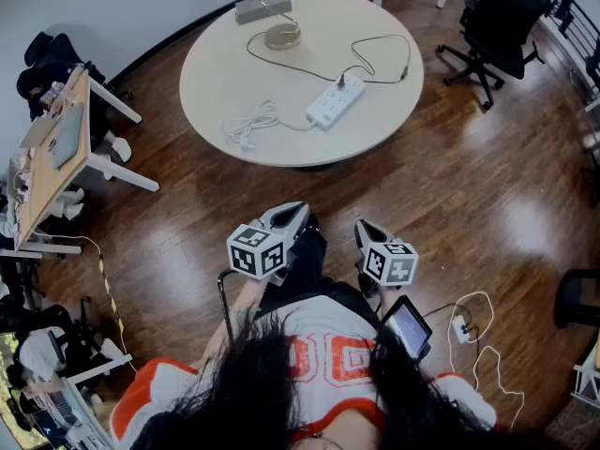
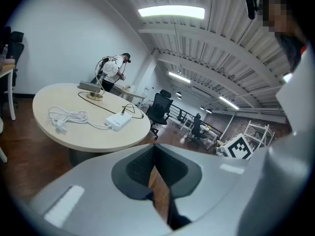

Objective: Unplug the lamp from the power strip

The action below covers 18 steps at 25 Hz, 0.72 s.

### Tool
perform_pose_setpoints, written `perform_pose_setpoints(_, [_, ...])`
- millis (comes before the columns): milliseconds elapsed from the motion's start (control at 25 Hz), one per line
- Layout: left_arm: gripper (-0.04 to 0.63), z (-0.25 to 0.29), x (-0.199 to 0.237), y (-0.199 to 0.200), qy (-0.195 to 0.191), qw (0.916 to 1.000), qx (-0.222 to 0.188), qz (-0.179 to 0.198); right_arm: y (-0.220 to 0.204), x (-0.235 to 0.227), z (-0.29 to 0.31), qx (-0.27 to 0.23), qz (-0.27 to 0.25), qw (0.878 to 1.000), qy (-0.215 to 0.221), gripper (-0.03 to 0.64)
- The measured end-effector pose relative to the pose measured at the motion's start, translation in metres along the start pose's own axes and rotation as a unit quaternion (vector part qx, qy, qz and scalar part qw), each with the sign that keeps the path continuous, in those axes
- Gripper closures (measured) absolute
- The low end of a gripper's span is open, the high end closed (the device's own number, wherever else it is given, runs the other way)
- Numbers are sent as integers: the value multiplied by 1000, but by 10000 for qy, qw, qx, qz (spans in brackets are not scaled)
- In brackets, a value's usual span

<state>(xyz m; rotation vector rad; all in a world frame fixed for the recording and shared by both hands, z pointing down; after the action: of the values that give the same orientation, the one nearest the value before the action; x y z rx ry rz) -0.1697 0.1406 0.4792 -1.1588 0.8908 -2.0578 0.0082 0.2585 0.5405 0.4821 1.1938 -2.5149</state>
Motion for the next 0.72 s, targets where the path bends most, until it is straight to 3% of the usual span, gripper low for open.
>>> perform_pose_setpoints(200, [595, 25, 19, 23, -189, 9998, 22, 4, 36, -8, 22, -218, -53, 9997, -106, 615])
perform_pose_setpoints(720, [595, 106, 84, 110, -650, 9978, -105, -57, 143, -21, 97, -219, -219, 9988, -374, 615])
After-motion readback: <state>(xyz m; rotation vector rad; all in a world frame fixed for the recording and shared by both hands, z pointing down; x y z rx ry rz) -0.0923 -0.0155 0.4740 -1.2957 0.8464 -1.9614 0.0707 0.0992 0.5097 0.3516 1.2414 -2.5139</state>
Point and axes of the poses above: the fingertips, and each gripper's own axes: z forward along the fingers, x to its left, y out of its top, the point moved 7 cm from there along -z, backward along the fingers, and after that the axes turned 2 degrees about -z, right-handed, at the moved point
